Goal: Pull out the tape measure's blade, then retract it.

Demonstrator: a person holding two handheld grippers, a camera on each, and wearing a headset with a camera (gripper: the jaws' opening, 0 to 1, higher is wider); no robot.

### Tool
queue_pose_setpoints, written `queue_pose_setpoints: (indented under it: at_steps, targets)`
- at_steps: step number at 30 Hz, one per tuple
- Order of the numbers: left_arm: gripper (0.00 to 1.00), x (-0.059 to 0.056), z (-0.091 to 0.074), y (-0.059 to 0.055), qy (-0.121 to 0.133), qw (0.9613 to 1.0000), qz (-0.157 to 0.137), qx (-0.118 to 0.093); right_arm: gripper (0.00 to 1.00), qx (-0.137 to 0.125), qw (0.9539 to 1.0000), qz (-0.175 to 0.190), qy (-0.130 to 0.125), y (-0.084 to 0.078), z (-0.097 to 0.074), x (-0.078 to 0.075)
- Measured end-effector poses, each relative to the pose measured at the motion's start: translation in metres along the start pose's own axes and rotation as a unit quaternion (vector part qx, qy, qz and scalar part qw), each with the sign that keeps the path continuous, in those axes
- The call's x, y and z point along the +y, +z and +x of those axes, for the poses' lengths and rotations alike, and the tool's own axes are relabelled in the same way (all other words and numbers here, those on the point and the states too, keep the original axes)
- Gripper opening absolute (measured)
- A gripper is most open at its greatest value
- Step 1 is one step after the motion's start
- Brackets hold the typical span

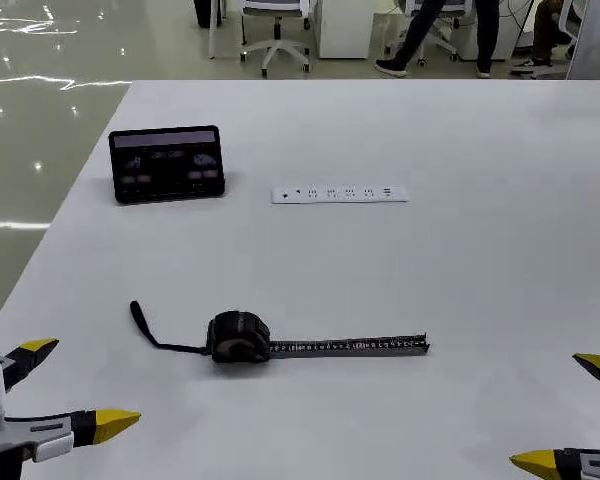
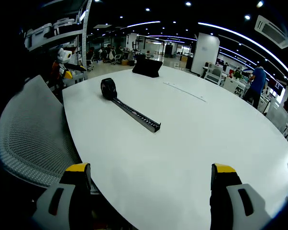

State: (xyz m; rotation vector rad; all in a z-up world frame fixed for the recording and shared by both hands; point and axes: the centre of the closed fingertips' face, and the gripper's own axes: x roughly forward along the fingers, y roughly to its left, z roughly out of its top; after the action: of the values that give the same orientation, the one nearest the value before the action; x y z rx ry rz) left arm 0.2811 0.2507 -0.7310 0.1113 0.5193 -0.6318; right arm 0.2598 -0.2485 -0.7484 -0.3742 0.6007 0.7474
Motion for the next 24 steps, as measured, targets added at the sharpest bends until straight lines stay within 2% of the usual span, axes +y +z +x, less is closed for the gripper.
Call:
queue_pose_setpoints:
  at_steps: [7, 11, 14, 18, 20, 22, 24]
  targets:
    - [1.00, -0.003, 0.003, -0.004, 0.003, 1.0000, 0.004, 0.005, 1.00, 0.003, 1.0000, 0.001, 0.004, -0.007, 0.003, 0.002]
    - [1.00, -0.006, 0.009, -0.001, 0.005, 0.9999, 0.006, 0.011, 1.00, 0.010, 0.9999, -0.003, 0.009, -0.009, 0.006, 0.000]
    - [1.00, -0.010, 0.017, 0.008, 0.010, 0.9997, 0.016, 0.017, 1.00, 0.019, 0.9996, -0.016, 0.014, -0.005, 0.010, -0.007]
    - [1.00, -0.018, 0.035, 0.026, 0.010, 0.9997, 0.007, 0.021, 1.00, 0.026, 0.9990, -0.033, 0.017, 0.008, 0.012, -0.023]
    - [1.00, -0.018, 0.043, 0.037, 0.020, 0.9997, -0.009, 0.014, 1.00, 0.031, 0.9985, -0.040, 0.020, 0.014, 0.014, -0.030]
    - [1.00, -0.019, 0.050, 0.048, 0.032, 0.9987, -0.040, 0.001, 1.00, 0.033, 0.9980, -0.048, 0.023, 0.021, 0.015, -0.035]
    - [1.00, -0.020, 0.056, 0.056, 0.033, 0.9986, -0.043, -0.002, 1.00, 0.035, 0.9976, -0.052, 0.027, 0.026, 0.017, -0.038]
